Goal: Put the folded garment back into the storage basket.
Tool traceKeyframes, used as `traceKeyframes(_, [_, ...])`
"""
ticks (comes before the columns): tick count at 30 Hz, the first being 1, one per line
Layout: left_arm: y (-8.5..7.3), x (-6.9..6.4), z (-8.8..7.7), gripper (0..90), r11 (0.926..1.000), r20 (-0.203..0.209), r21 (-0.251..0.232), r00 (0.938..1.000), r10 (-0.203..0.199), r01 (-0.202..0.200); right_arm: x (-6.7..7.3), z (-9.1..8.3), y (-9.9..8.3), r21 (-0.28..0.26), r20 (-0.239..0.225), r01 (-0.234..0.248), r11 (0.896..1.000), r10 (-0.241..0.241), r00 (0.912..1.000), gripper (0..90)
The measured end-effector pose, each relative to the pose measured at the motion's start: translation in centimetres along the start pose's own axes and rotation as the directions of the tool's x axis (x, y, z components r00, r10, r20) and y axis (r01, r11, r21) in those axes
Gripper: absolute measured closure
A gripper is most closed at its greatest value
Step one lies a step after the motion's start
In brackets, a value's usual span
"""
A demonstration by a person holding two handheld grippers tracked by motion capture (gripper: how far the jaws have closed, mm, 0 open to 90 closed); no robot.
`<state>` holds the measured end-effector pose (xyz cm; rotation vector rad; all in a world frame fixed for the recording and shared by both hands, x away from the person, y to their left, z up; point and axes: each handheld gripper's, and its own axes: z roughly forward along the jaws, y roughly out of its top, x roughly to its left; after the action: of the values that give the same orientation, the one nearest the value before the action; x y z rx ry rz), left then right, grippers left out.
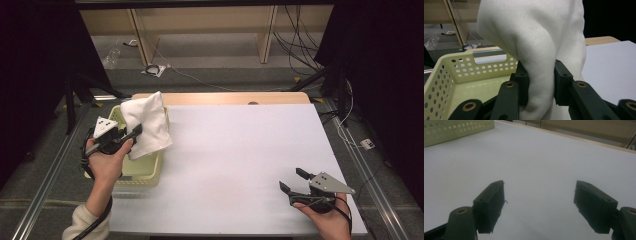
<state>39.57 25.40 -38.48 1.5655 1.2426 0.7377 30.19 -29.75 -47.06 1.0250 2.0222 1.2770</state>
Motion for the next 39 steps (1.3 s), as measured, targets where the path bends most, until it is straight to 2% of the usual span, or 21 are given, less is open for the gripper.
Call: traceKeyframes(39, [0.0, 1.5, -0.2, 69.5, 0.9997, -0.016, 0.021, 0.9998, -0.013, 0.013, 0.0, 0.0, 0.0, -0.008, -0.002, -0.003, 1.0, 0.003, 1.0, 25.3])
